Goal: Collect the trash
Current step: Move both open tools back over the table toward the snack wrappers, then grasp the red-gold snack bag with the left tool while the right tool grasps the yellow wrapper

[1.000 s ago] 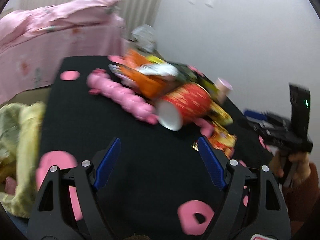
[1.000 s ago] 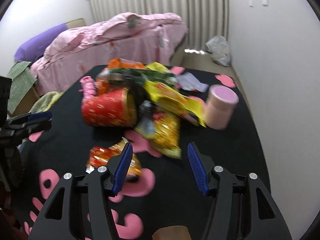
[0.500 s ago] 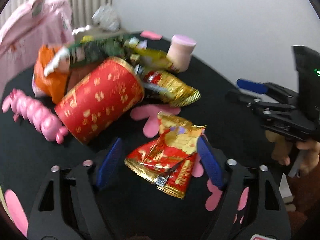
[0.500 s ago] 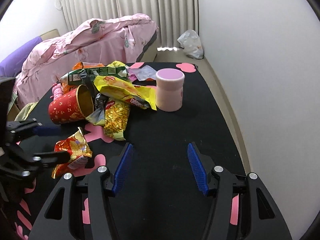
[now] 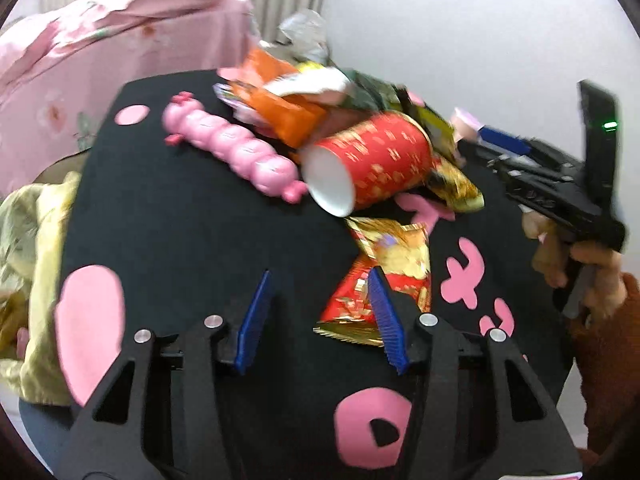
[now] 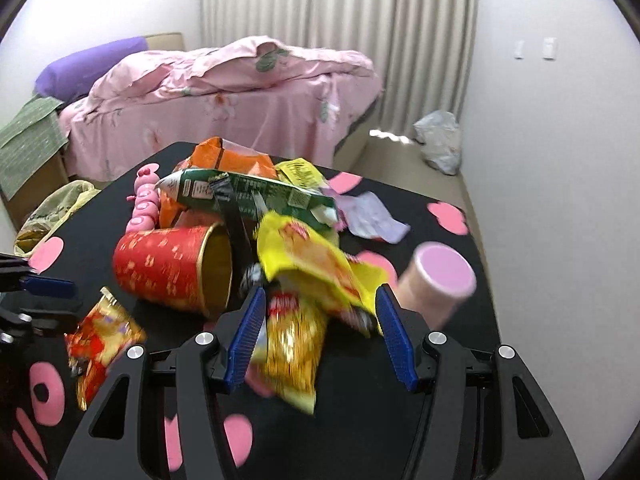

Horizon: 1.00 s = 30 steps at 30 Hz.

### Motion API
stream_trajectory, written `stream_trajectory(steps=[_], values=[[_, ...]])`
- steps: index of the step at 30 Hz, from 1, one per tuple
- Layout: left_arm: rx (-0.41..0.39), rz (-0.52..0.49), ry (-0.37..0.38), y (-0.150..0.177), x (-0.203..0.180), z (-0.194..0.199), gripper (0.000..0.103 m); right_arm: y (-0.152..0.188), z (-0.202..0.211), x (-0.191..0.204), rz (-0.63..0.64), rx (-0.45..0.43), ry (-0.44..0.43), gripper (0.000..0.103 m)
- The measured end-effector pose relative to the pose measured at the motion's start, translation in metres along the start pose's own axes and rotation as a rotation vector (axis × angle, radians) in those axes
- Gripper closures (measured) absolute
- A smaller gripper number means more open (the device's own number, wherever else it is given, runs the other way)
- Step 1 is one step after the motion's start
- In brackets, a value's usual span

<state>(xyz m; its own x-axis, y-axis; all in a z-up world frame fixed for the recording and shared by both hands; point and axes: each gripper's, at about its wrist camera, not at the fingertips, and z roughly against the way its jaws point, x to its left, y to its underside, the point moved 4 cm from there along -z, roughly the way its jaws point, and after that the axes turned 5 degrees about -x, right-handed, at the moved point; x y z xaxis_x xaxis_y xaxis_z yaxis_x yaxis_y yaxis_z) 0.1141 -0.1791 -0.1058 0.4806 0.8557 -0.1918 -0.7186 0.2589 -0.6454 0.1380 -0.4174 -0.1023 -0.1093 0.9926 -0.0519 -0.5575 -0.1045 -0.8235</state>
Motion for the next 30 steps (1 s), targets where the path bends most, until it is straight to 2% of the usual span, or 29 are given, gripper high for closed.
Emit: stream_trajectory(steps=[3,5,6,8,10,12,14,17,20,23,25,30], values=[[-0.047,0.032,0.023,-0.004,0.008,0.014,0.054,-0.004,-0.021,0.003,0.007,0.040,-0.085,0.049],[-0.062,0.034,0.023,-0.006,0.008,0.019,0.054,0.001,-0.032,0.009,-0.008,0.084,-0.166,0.063],[-0.069,0.036,0.025,-0.006,0.010,0.021,0.054,0.004,-0.034,0.013,-0.005,0.103,-0.183,0.063],[-0.071,0.037,0.037,-0.008,0.001,0.015,0.054,0.006,-0.029,0.024,0.005,0.096,-0.199,0.065],[-0.066,0.036,0.054,-0.006,-0.001,0.012,0.054,0.009,-0.018,0.033,-0.034,0.099,-0.270,0.066],[-0.057,0.027,0.061,-0.008,-0.010,0.001,0.053,0.016,-0.007,0.048,-0.065,0.128,-0.380,0.066],[-0.051,0.012,0.061,-0.005,-0.014,0.000,0.053,0.023,0.006,0.060,-0.048,0.142,-0.416,0.066],[-0.056,-0.001,0.057,-0.003,-0.015,0.001,0.053,0.026,0.027,0.065,-0.031,0.124,-0.416,0.066],[-0.064,0.008,0.056,-0.004,-0.013,0.005,0.053,0.025,0.047,0.054,-0.046,0.091,-0.372,0.066],[-0.078,0.013,0.060,-0.005,-0.011,0.009,0.053,0.030,0.061,0.044,-0.046,0.099,-0.334,0.066],[-0.085,0.014,0.058,-0.006,-0.011,0.012,0.053,0.036,0.066,0.038,-0.044,0.113,-0.292,0.066],[-0.085,0.031,0.062,-0.007,-0.009,0.012,0.052,0.032,0.072,0.016,-0.084,0.049,-0.181,0.066]])
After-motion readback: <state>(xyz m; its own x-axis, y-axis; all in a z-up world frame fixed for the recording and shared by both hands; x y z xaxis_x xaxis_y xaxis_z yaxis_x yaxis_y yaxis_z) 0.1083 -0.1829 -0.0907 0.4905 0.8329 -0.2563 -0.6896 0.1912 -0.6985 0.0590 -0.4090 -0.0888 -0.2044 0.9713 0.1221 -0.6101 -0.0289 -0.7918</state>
